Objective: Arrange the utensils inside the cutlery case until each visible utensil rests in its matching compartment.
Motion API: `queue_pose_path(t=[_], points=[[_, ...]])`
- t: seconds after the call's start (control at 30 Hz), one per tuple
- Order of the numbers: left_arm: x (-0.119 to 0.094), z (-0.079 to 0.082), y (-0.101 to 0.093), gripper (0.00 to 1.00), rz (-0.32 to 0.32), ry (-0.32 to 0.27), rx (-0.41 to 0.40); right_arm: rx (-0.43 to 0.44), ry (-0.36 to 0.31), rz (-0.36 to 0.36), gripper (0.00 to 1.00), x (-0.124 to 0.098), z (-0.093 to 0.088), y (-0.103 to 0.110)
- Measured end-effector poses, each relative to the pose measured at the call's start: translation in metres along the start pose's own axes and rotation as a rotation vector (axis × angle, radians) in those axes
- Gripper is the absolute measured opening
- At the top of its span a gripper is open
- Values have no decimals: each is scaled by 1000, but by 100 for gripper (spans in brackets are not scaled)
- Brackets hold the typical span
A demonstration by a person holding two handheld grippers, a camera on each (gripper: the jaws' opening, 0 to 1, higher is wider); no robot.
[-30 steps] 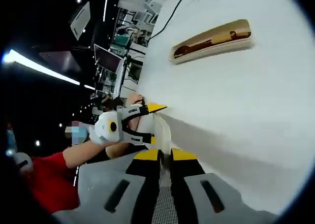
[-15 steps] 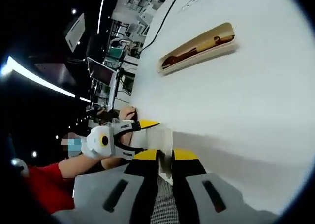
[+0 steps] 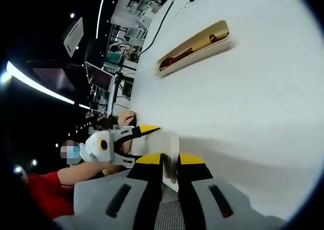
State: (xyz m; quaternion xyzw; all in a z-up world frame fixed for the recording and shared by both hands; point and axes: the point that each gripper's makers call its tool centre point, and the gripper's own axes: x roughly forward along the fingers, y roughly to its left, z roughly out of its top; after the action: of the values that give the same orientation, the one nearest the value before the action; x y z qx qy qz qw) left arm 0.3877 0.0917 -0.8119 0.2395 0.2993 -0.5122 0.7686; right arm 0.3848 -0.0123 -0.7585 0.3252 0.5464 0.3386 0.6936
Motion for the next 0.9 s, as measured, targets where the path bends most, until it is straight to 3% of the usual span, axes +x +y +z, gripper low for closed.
queue_pose_path(t=[0.1,0.2,0.33,0.4,0.57,0.9], points=[[0,1,-1,48,-9,5,-2,-12,-1,-5,7,0,-7,8],[0,0,-1,48,2,67,-6,-48,-22,11,7,-1,-6,18],[2,0,0,47,-14,95,-11,-113,-36,3,7,-3,5,15],[0,2,2,47,-6,107,-15,-159,-73,29,7,-4,12,19],[-3,9,2,47,7,101,-78,-140,-117,110,3,-10,28,34],[-5,2,-1,47,11,131,-97,-181,-93,91,4,-1,20,34]])
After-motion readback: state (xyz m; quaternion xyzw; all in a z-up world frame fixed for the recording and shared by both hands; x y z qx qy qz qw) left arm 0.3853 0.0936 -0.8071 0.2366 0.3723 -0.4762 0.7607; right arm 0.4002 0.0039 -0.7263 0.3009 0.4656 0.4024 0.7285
